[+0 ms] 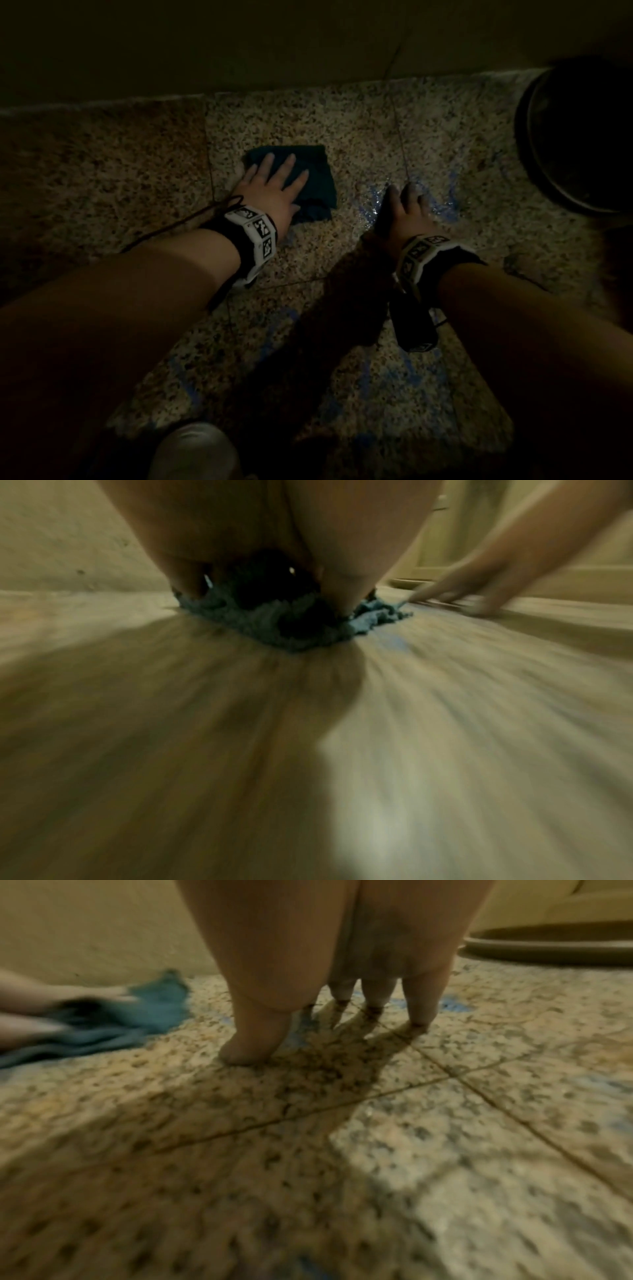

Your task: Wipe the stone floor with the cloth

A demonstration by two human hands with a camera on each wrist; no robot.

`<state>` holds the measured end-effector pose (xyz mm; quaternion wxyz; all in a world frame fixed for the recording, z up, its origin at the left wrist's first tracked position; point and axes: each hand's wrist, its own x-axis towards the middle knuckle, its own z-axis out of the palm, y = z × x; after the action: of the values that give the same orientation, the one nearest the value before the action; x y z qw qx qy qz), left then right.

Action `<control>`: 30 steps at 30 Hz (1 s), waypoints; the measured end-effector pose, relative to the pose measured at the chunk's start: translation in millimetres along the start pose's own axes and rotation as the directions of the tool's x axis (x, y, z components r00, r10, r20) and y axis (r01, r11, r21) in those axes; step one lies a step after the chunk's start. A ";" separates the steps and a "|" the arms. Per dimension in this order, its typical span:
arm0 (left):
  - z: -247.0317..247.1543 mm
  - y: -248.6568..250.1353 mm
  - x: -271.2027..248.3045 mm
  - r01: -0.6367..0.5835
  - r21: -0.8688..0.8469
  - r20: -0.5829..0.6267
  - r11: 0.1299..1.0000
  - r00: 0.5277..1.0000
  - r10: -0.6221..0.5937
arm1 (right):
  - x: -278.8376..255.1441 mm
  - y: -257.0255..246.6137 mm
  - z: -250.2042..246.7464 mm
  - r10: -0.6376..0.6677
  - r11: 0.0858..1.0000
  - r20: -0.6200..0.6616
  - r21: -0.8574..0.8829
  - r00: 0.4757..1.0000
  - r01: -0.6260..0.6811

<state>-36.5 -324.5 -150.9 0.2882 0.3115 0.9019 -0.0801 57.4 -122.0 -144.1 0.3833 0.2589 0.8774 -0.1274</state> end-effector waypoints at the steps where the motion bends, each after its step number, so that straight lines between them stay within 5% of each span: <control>1: -4.2 3.8 6.8 0.011 -0.024 0.004 1.000 1.000 -0.011 | -0.1 0.6 -0.4 -0.002 1.000 0.007 -0.001 1.000 0.002; 10: -5.9 12.5 11.0 0.037 -0.045 -0.014 0.998 0.999 -0.037 | 0.8 4.8 -5.4 -0.051 0.999 0.029 -0.009 0.998 0.051; 16: 10.2 22.3 -13.5 0.015 0.034 0.010 0.999 1.000 -0.015 | 0.2 39.5 -18.4 -0.059 0.957 0.000 -0.284 0.998 0.056; 30: -14.8 29.3 16.4 0.001 0.025 0.064 1.000 0.998 -0.003 | 9.8 60.7 -21.3 -0.024 0.919 0.128 -0.388 0.992 0.072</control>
<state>-36.2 -287.9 -147.0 0.3128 0.3115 0.8915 -0.1016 72.4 -58.9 -138.6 0.4762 0.1470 0.8666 0.0259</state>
